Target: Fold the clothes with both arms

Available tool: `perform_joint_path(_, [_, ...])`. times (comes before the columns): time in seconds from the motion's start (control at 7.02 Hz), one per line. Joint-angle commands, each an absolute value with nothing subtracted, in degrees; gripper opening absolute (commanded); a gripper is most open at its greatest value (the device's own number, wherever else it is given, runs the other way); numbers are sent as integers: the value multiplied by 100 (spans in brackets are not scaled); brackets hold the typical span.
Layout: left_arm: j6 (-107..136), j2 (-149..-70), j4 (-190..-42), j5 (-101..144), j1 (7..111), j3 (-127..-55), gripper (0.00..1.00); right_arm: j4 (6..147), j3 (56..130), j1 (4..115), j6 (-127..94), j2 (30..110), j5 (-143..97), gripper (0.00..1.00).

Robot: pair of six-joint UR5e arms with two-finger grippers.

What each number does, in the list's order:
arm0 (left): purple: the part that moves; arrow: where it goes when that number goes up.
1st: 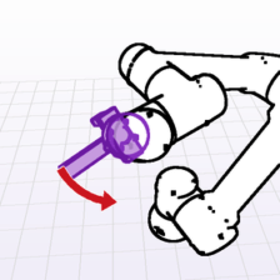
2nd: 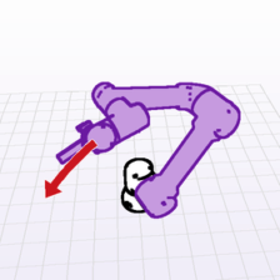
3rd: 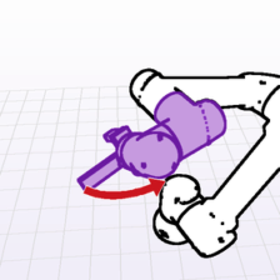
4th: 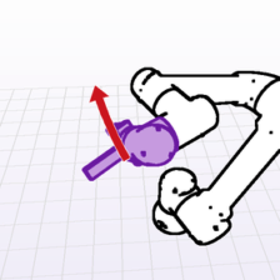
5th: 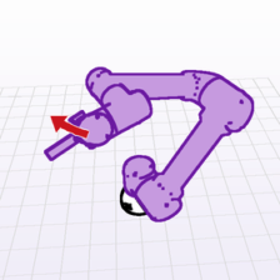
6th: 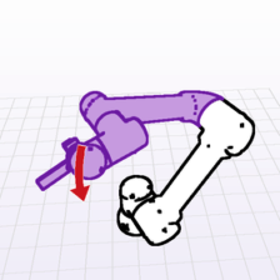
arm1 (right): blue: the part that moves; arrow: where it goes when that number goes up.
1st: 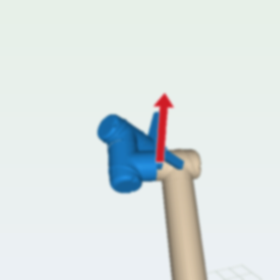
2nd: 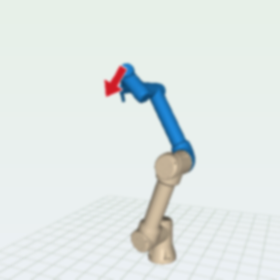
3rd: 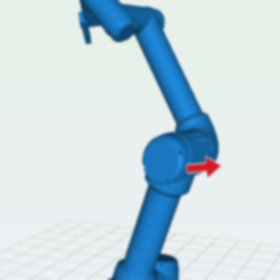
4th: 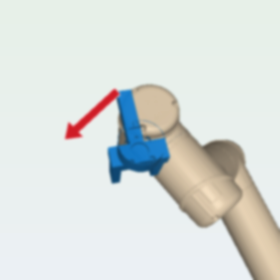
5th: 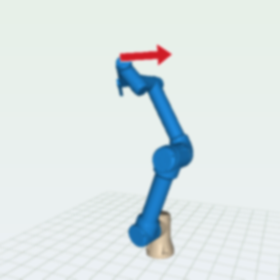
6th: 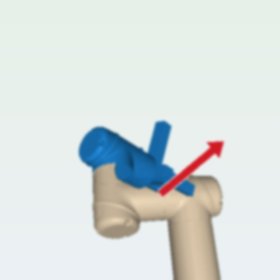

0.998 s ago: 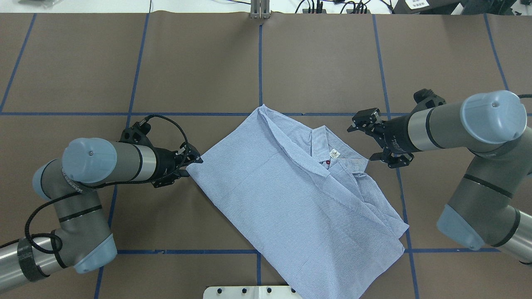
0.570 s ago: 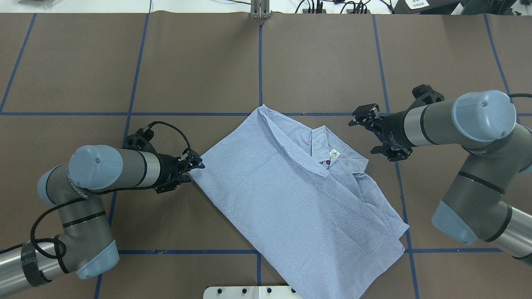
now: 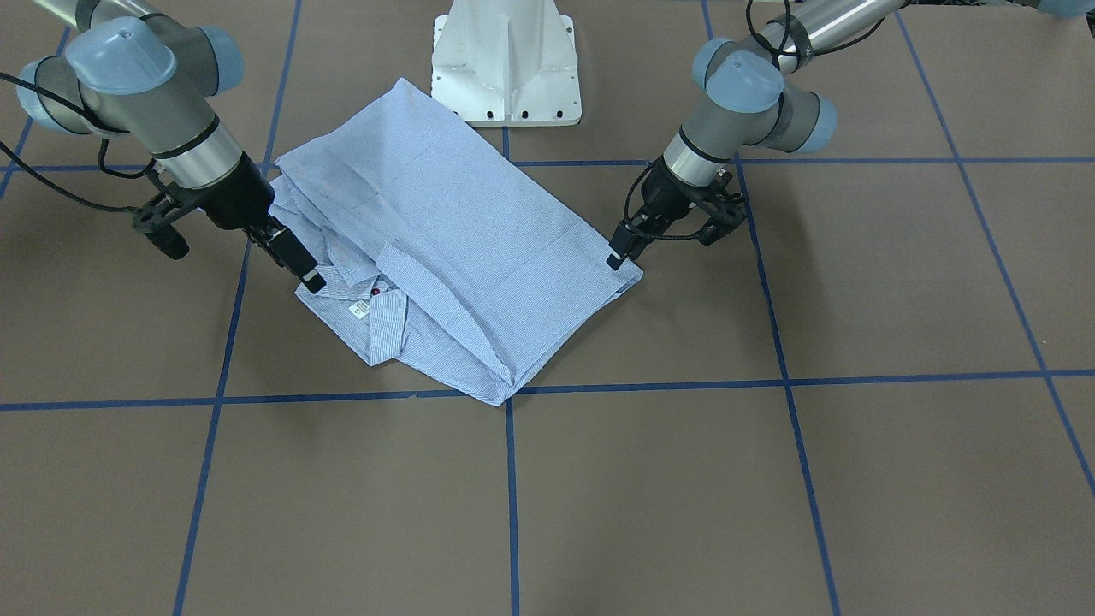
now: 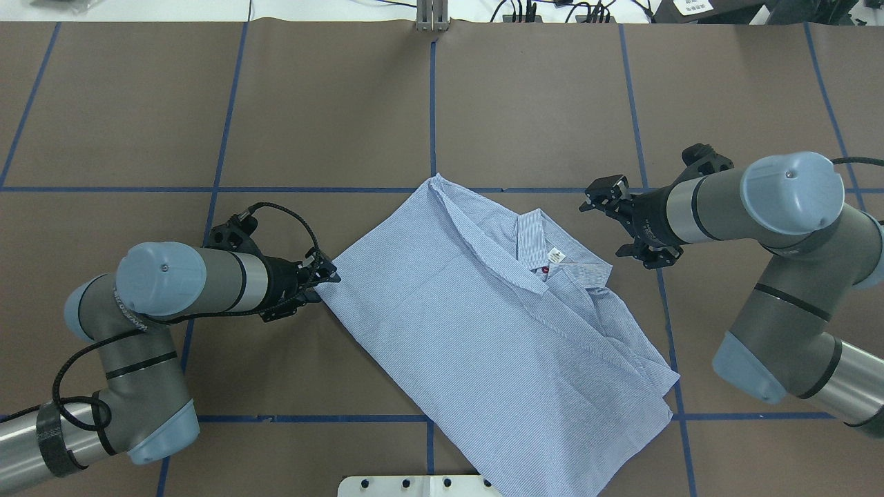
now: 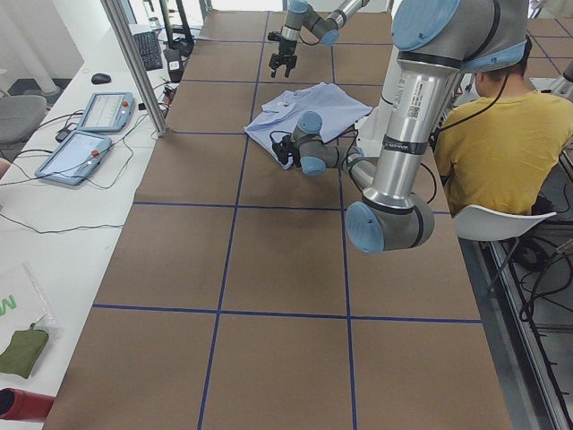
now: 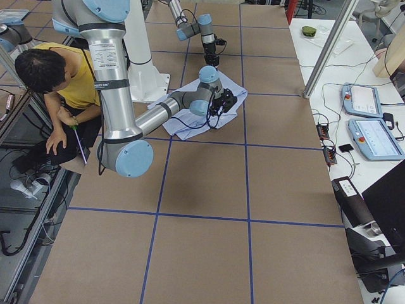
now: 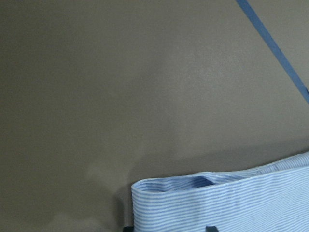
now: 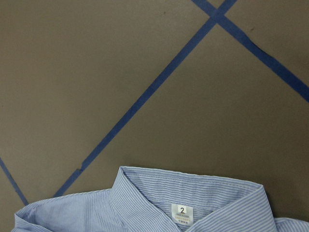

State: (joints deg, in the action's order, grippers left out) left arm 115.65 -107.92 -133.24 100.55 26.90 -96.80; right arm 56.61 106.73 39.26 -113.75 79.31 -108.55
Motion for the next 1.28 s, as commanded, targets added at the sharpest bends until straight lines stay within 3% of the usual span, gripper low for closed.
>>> perform_joint_path(0.0, [11566, -10793, -13324, 10055, 2698, -9677, 42, 5669, 10565, 3920, -11408, 7762, -10863, 100])
perform_joint_path(0.14, [11566, -10776, -13324, 10055, 2690, -9677, 33, 5669, 10556, 3920, -11417, 7752, -10863, 100])
perform_joint_path(0.29, [11636, -10775, -13324, 10055, 2698, -9677, 13, 5669, 10556, 3929, -11417, 7752, -10863, 100])
perform_joint_path(0.43, [11732, -10775, -13324, 10055, 2698, -9712, 0, 5669, 10556, 3920, -11426, 7743, -10855, 100])
perform_joint_path(0.86, [11725, -10714, -13272, 10081, 2725, -9844, 0, 5669, 10556, 3920, -11435, 7734, -10863, 100])
perform_joint_path(1.0, [11725, -10775, -13237, 10081, 2699, -9835, 50, 5678, 10547, 3920, -11435, 7717, -10863, 100])
perform_joint_path(1.14, [11733, -10828, -12845, 10081, 2690, -9861, 58, 5695, 10547, 3920, -11435, 7717, -10863, 100])
